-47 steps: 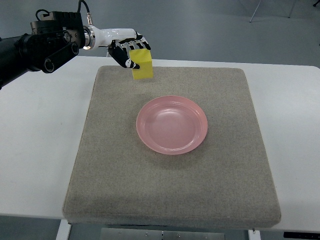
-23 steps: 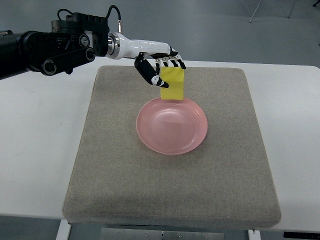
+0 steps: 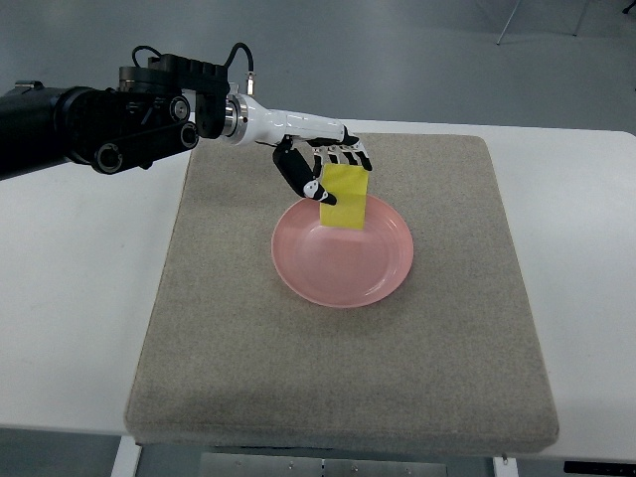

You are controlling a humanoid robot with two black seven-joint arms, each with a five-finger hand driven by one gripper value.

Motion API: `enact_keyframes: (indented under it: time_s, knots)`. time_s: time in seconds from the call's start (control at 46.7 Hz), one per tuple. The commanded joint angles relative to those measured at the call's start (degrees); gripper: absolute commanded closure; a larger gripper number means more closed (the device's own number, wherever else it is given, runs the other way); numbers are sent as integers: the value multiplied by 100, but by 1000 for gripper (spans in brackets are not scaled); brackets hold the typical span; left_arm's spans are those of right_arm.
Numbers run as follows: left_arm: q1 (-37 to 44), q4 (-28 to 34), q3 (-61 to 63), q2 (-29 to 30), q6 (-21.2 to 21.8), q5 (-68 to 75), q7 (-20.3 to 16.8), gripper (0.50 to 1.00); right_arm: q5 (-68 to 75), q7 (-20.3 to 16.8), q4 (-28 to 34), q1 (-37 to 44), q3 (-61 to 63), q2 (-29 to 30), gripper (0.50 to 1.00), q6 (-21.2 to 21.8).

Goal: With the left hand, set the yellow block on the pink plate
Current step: 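Carry the cube over the pink plate and lower it onto it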

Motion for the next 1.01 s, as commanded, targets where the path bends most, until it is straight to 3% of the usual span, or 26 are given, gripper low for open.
enact_keyframes:
  time_s: [0.0, 0.407, 0.514, 0.578, 0.706, 0.77, 0.856, 0.984]
  knots:
    - [78, 20, 1, -74, 0, 0, 0, 1000, 0, 7, 0, 2, 0, 0, 576, -1]
    - [280, 64, 1, -224, 79, 228, 8, 1000, 0, -2, 0, -6, 0, 0, 576, -2]
    - [289, 64, 1, -224, 79, 228, 8, 836, 0, 7, 0, 2, 0, 0, 576, -2]
    - [289, 55, 1, -224, 79, 228, 8, 772, 0, 7, 0, 2, 0, 0, 576, -2]
    - [298, 47, 1, -224, 62, 228, 8, 722, 0, 7, 0, -6, 0, 0, 576, 7]
    - [298, 38, 1, -224, 62, 219, 8, 656, 0, 7, 0, 2, 0, 0, 576, -1]
    - [289, 20, 1, -224, 44, 219, 8, 615, 0, -2, 0, 2, 0, 0, 576, -2]
    - [271, 3, -7, -215, 26, 219, 8, 581, 0, 7, 0, -6, 0, 0, 576, -2]
